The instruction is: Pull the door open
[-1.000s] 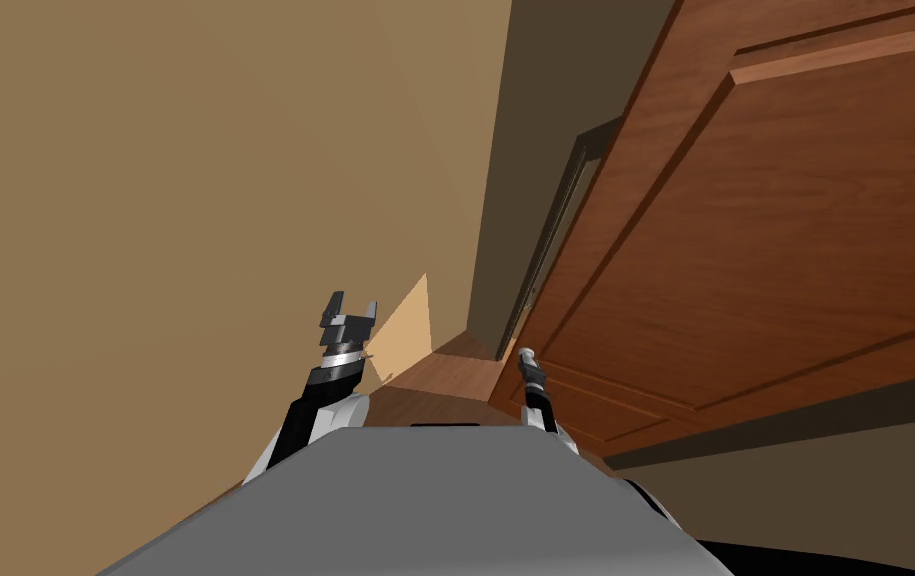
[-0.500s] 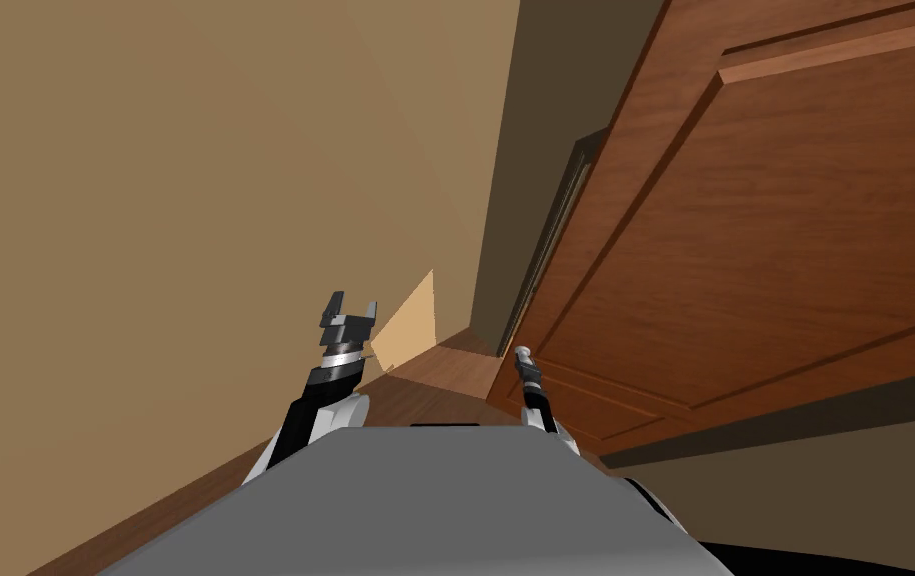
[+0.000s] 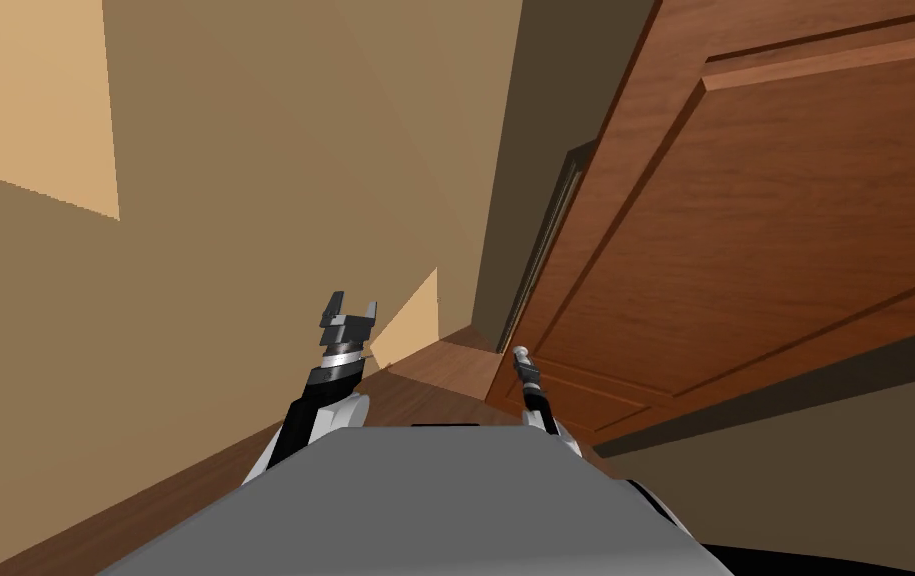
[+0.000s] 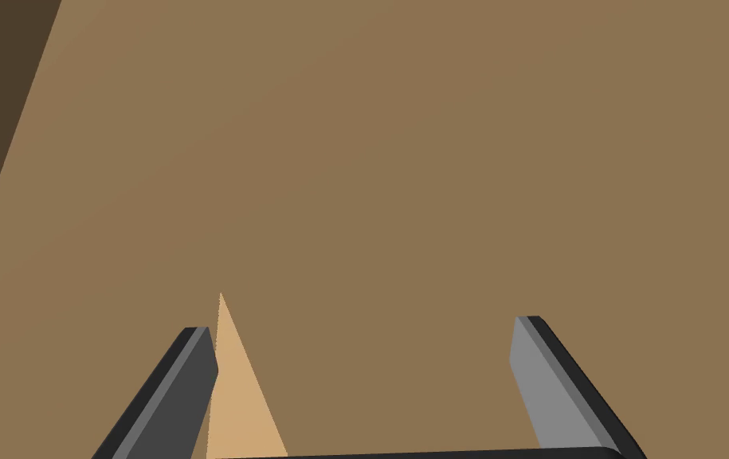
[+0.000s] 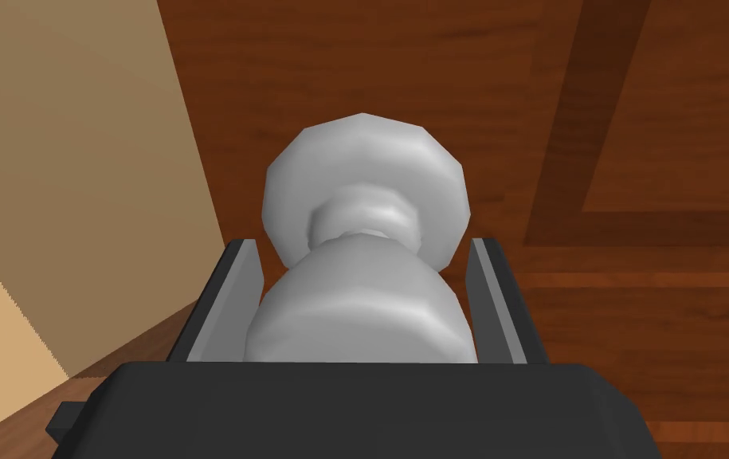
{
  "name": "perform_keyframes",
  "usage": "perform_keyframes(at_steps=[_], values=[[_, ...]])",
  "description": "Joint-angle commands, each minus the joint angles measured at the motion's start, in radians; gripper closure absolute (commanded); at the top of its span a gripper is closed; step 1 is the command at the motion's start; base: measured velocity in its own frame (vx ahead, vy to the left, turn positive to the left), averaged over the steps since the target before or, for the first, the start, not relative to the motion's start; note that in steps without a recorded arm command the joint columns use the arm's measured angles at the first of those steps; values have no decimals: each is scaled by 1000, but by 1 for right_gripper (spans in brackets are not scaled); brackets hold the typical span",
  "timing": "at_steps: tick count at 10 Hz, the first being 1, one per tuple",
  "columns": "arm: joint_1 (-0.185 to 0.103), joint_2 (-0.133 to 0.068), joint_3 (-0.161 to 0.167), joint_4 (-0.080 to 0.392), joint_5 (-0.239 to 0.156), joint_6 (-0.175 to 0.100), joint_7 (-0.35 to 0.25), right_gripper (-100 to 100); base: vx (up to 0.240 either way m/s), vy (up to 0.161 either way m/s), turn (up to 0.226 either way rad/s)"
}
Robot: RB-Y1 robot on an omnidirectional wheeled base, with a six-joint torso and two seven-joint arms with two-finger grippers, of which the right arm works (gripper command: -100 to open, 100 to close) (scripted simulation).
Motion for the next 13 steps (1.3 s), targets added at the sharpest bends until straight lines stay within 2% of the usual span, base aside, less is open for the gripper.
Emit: perform_keyframes(at_steps=[1, 7, 9, 10, 11, 13], values=[[4, -6, 17, 6, 12, -9, -18, 100, -176, -57, 62], [30, -43, 89, -13, 61, -31, -98, 100, -205, -28, 71], [36, -51, 106, -18, 72, -36, -116, 100, -193, -38, 48], [30, -49, 100, -16, 69, -34, -109, 100, -88, -14, 18], [55, -65, 119, -20, 84, -64, -132, 100, -26, 6, -45], [87, -88, 141, -26, 102, -105, -160, 100, -17, 14, -69]])
